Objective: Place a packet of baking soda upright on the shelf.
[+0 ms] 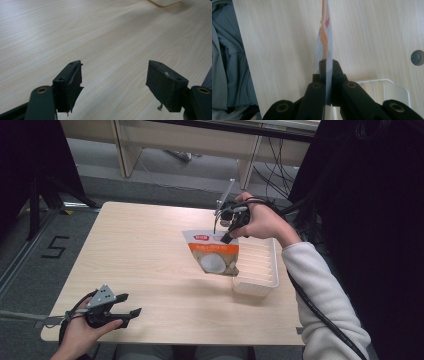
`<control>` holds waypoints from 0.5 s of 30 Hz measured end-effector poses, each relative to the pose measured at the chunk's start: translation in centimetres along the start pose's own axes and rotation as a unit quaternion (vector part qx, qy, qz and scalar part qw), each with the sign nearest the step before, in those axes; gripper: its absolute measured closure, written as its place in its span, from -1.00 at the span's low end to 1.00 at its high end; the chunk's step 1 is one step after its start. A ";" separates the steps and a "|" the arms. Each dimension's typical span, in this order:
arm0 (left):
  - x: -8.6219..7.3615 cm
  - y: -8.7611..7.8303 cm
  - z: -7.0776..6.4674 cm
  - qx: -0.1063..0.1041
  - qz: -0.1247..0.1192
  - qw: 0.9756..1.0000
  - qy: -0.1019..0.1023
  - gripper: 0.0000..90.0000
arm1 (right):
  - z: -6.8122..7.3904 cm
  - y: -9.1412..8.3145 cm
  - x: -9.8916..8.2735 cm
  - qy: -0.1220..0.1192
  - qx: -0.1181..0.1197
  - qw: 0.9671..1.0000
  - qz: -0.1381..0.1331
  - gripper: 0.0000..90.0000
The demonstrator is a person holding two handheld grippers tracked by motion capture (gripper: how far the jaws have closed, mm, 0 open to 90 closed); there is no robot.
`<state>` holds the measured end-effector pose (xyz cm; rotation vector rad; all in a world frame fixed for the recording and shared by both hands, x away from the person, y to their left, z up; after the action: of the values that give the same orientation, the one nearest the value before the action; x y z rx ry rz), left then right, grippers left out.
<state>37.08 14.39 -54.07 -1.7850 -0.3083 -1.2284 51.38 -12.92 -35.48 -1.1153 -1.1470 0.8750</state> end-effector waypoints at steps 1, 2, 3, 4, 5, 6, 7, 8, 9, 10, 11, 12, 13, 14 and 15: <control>0.0 0.0 0.0 -0.001 0.001 1.000 -0.001 -0.38 | 0.0 -0.1 -0.1 -0.001 0.002 1.000 -0.001 1.00; 0.0 0.0 0.0 -0.001 0.000 1.000 -0.002 -0.38 | -0.1 -0.2 -0.2 -0.006 0.001 1.000 0.000 1.00; 0.0 0.0 -0.1 -0.001 0.000 1.000 -0.002 -0.38 | -0.1 -0.3 -0.4 -0.003 0.000 1.000 0.001 1.00; 0.0 0.0 -0.1 -0.001 0.000 1.000 -0.002 -0.38 | -0.1 -0.4 -0.6 -0.001 -0.001 1.000 0.002 1.00; 0.0 0.0 -0.1 -0.001 0.000 1.000 -0.001 -0.38 | -0.2 -0.5 -0.8 -0.007 -0.002 1.000 0.002 1.00; 0.0 0.0 -0.1 -0.001 0.000 1.000 -0.002 -0.38 | -0.1 -0.6 -1.0 0.004 -0.002 1.000 0.003 1.00; 0.0 0.0 -0.1 -0.002 0.002 1.000 -0.001 -0.38 | -0.2 -0.7 -1.1 -0.001 -0.002 1.000 0.002 1.00; 0.0 0.0 -0.1 0.000 0.002 1.000 0.000 -0.38 | -0.2 -0.8 -1.3 0.000 -0.004 1.000 0.003 1.00; 0.0 0.0 -0.1 -0.002 0.000 1.000 -0.001 -0.38 | -0.2 -0.9 -1.4 -0.006 -0.001 1.000 0.002 1.00; 0.0 0.0 -0.1 -0.001 0.000 1.000 -0.002 -0.38 | -0.1 -1.0 -1.6 0.001 -0.003 1.000 0.004 1.00; 0.0 0.0 -0.1 -0.001 0.000 1.000 -0.002 -0.38 | -0.2 -1.1 -1.7 0.000 -0.004 1.000 0.006 1.00; 0.0 0.0 0.0 -0.001 0.001 1.000 -0.003 -0.38 | -0.2 -1.2 -1.8 -0.002 -0.002 1.000 0.005 1.00; 0.0 0.0 0.0 -0.001 0.001 1.000 -0.003 -0.38 | -0.2 -1.2 -1.8 -0.002 -0.002 1.000 0.005 1.00; 0.0 0.0 -0.1 0.000 0.002 1.000 -0.004 -0.38 | -0.2 -1.3 -2.1 0.007 -0.004 1.000 0.008 1.00; -0.1 0.0 -0.1 0.000 0.002 1.000 -0.008 -0.38 | -0.3 -1.4 -2.2 0.003 -0.003 1.000 0.006 1.00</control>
<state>37.01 14.29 -54.13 -1.7963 -0.3136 -1.2122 51.13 -15.44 -34.70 -1.1307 -1.1397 0.8771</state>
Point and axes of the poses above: each handheld gripper's, and its own axes: y roughly forward along the jaws, x roughly out of its top, z roughly to its left, the point moved 10 cm from there along y, roughly forward along the jaws, and after that the axes turned 5 degrees about x, right-handed, at the moved point
